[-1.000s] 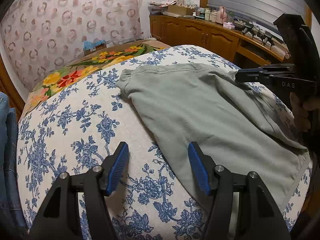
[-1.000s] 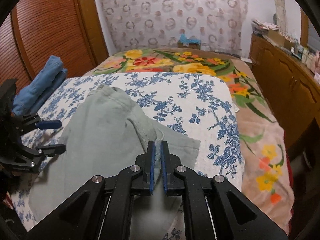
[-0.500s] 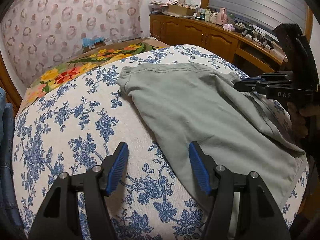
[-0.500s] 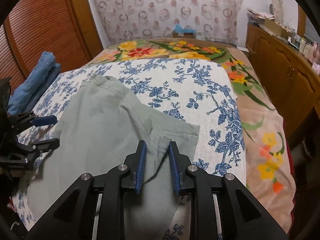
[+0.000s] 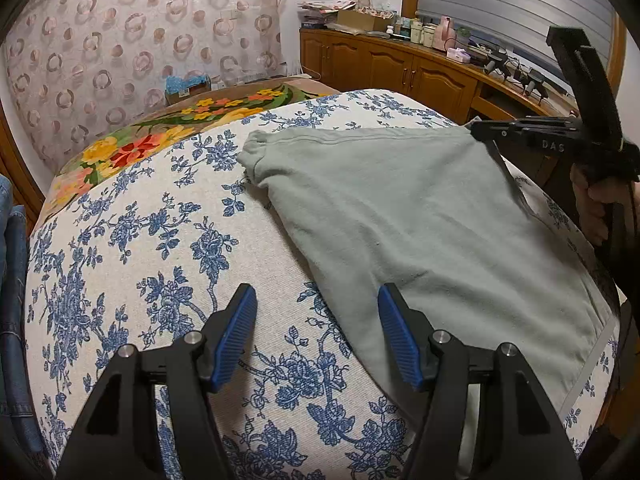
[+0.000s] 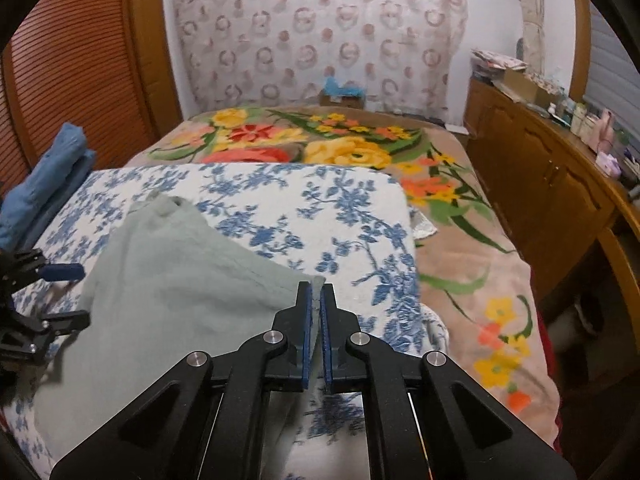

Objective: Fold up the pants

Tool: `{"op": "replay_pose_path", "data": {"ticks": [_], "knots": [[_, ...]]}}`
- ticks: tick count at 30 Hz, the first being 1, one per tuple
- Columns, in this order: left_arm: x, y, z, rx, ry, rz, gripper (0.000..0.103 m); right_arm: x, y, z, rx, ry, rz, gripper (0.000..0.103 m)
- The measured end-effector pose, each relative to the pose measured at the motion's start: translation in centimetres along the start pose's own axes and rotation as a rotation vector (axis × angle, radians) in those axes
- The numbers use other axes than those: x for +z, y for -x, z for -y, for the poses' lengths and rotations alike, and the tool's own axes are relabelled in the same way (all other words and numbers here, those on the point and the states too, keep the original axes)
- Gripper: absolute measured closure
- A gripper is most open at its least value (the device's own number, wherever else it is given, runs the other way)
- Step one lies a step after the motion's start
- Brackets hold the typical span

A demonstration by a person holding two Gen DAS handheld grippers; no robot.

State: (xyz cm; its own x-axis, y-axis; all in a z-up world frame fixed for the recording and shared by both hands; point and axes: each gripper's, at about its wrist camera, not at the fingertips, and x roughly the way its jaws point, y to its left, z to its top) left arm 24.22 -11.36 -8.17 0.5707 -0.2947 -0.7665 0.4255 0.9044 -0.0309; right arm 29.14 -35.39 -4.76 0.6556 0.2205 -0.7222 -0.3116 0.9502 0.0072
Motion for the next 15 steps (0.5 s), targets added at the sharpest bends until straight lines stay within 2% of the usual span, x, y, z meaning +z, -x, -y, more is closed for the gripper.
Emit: {"op": "replay_pose_path", "data": {"ticks": [9, 12, 15], "knots": [[0.0, -0.01, 0.05, 0.0, 0.0, 0.0, 0.039, -0.4, -0.64, 0.48, -0.001, -0.019, -0.009, 0.101], [-0.01, -0.01, 0.12, 0.001, 0.0, 0.0, 0.039, -0.28, -0.4, 0.52, -0.026, -0.021, -0.013, 0.088], [0.0, -0.01, 0.17, 0.002, 0.0, 0.0, 0.039, -0.44, 0.02, 0.56, -0.022, -0.034, -0.017, 0.084]]}}
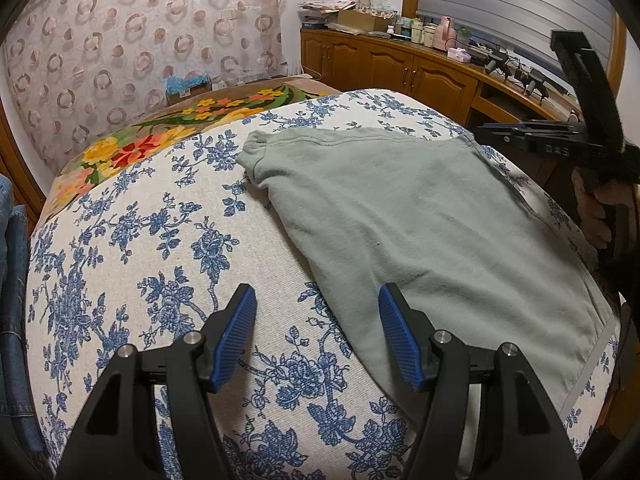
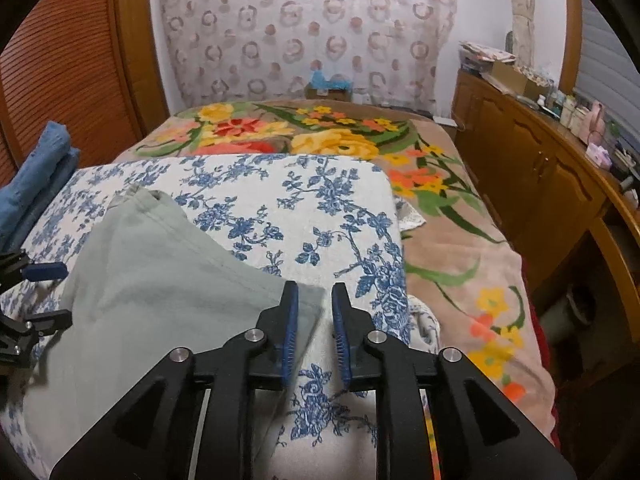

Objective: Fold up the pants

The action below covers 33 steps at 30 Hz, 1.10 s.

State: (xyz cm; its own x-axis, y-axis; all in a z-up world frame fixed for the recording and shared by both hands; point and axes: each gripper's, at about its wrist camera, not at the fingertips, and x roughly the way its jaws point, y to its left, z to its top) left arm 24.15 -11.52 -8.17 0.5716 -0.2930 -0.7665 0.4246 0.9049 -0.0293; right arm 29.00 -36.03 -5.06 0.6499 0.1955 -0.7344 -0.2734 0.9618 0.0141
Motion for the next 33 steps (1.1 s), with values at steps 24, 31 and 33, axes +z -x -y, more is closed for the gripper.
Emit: {"op": "replay_pose_path", "data": {"ticks": [24, 31, 33], "knots": [[-2.2, 4.3, 2.5, 0.054, -0.048, 0.042, 0.038, -9.6, 7.1, -4.9, 0.026, 0.004, -0.073, 0.062], [-4.3, 6.2, 3.8, 0.045, -0.038, 0.048, 0.038, -11.2, 9.2, -5.8, 0.016, -0.006, -0.058, 0.062], [-5.0, 6.6, 4.1, 0.045, -0.031, 0.048, 0.038, -11.7, 9.8, -6.1, 0.014, -0.01, -0.054, 0.062]]}}
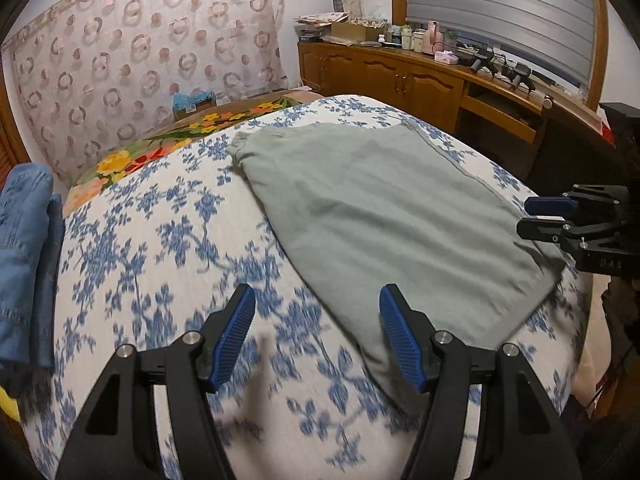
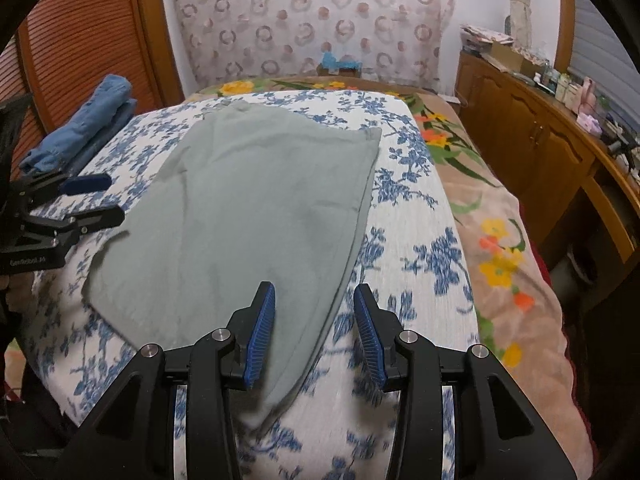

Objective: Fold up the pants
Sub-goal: 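Move both open tools over the folded garment toward its hem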

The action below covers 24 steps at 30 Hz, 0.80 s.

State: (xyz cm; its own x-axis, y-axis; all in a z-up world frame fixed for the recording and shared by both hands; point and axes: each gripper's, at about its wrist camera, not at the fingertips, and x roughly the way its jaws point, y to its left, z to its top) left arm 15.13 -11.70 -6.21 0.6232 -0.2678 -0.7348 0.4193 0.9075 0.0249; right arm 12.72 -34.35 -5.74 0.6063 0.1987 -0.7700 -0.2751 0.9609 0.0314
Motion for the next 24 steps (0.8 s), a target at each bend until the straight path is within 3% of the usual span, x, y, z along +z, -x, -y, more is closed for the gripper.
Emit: {"op": "replay_pose_path", "data": {"ticks": [10, 16, 24], "knots": [[-2.9, 1.8, 1.0, -0.02, 0.043, -0.012, 0.038, -2.2, 2.4, -0.6, 0.009, -0.032, 0.026, 0.062], [-4.4, 2.3, 1.5, -0.082, 0.093, -0.009, 0.038, -3.4, 3.3, -0.6, 0.023, -0.049, 0.036, 0.062], [-3.9, 2.3, 1.8, -0.141, 0.13, 0.019, 0.051, -4.3, 3.8, -0.7, 0.041, -0.073, 0.047, 0.062]]}}
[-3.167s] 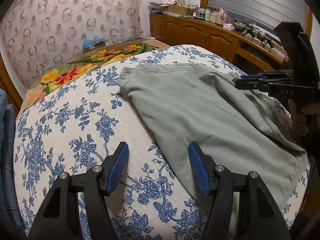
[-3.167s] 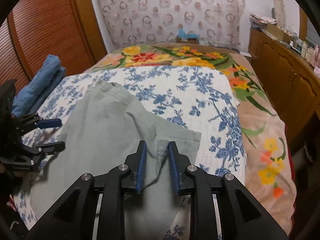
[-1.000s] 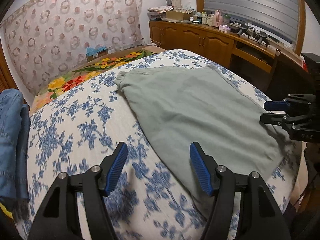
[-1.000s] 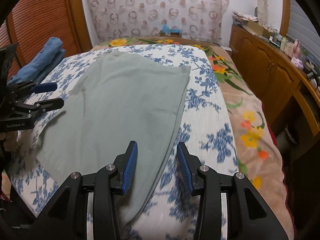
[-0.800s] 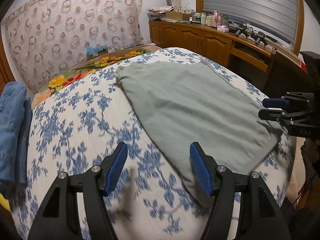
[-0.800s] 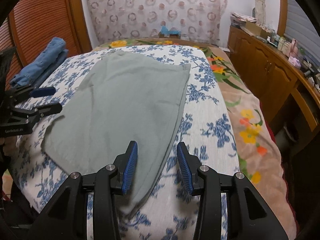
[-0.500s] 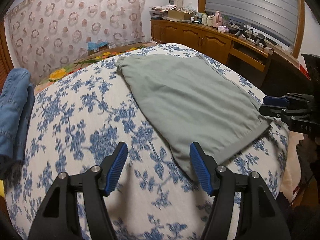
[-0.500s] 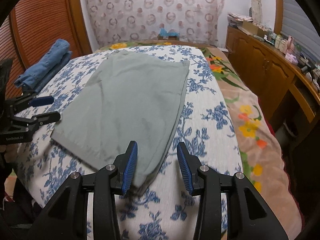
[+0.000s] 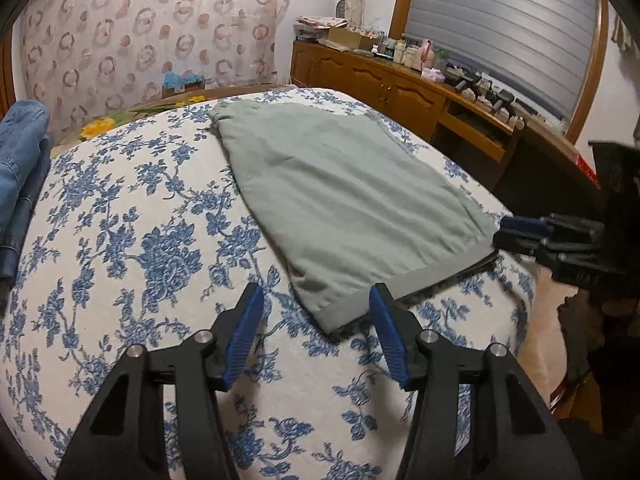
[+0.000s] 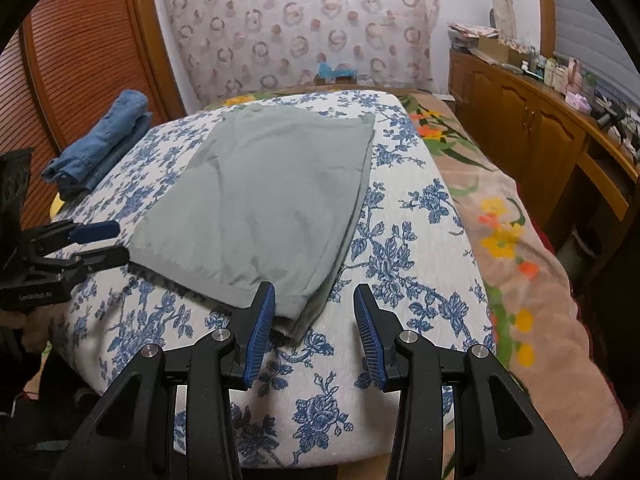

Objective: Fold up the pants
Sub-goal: 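Move both open tools over the folded garment toward its hem, then grasp the garment hem with the left gripper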

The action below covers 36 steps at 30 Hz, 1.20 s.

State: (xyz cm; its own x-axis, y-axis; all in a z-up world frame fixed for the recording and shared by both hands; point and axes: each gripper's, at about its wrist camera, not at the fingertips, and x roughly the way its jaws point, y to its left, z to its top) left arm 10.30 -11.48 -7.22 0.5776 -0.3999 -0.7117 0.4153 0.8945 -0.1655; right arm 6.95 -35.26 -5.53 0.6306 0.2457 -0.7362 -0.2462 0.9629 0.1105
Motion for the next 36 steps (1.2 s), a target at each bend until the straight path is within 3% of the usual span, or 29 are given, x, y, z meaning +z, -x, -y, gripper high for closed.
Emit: {"op": "replay_pose_path", "data": {"ticks": [3, 13, 14, 15, 20, 36], "knots": [[0.2, -1.0, 0.1, 0.007, 0.004, -0.035, 0.057, -0.2, -0.1, -0.1, 0.006, -0.001, -0.004, 0.062], [-0.1, -1.7, 0.5, -0.004, 0.011, -0.027, 0.058, -0.4, -0.7, -0.1, 0.018, 0.002, -0.016, 0.062], [-0.1, -1.7, 0.6, -0.002, 0.008, -0.025, 0.063, -0.4, -0.7, -0.1, 0.018, 0.001, -0.016, 0.062], [0.0, -1.8, 0.9, -0.021, 0.002, -0.024, 0.076, -0.3, -0.7, -0.1, 0.018, 0.0, -0.016, 0.062], [0.0, -1.3, 1.5, -0.007, -0.02, -0.01, 0.09, -0.4, -0.7, -0.1, 0.019, -0.003, -0.014, 0.062], [-0.3, -1.2, 0.4, -0.039, 0.041, -0.011, 0.089, -0.4, -1.9, -1.4, -0.003, -0.014, -0.011, 0.061]]}}
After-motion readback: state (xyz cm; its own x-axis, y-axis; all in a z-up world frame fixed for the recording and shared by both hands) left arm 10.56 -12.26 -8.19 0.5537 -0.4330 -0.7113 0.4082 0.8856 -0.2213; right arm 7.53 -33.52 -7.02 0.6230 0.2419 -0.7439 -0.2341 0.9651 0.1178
